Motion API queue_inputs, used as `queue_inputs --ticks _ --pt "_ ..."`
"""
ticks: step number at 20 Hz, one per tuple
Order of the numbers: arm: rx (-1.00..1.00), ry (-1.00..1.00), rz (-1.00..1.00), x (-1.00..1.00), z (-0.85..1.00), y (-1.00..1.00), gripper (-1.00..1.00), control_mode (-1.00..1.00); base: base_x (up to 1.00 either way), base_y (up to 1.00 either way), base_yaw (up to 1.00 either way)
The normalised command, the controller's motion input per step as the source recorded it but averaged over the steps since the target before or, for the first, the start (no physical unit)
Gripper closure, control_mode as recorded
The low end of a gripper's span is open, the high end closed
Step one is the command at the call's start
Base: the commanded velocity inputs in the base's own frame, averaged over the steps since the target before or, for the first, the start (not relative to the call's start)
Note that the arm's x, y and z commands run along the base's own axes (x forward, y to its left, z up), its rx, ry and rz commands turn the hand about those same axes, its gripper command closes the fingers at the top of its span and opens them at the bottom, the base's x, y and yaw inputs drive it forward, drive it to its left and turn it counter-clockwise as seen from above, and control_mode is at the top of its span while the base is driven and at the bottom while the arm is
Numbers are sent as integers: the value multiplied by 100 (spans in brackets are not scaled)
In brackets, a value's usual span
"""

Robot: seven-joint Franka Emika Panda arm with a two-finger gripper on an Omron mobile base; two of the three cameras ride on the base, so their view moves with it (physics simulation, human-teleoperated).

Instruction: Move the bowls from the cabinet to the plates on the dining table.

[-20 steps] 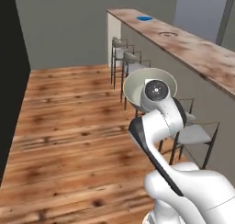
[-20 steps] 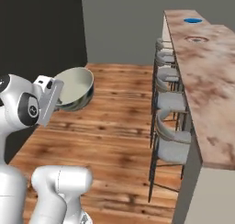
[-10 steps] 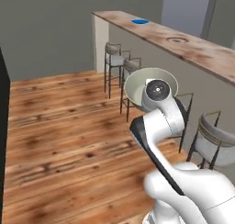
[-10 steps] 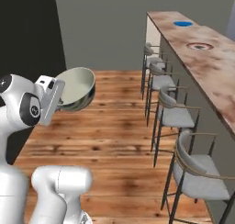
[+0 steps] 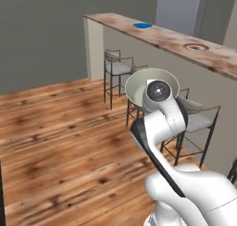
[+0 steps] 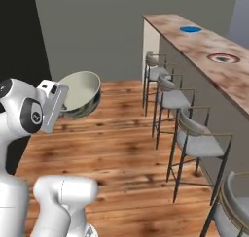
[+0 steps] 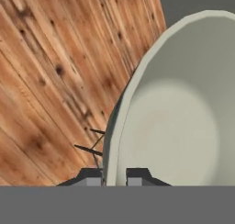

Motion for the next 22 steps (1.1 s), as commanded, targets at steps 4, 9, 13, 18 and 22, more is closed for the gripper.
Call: queue_inputs --ticks 4,9,13,18,22 --pt "0 0 0 0 0 0 100 100 100 61 -34" --pt "0 0 0 0 0 0 100 100 99 73 -36" --pt "0 0 0 0 0 0 100 100 88 81 -36" --pt "0 0 0 0 0 0 100 100 74 89 -33" --pt "0 0 0 0 0 0 100 100 68 92 -26"
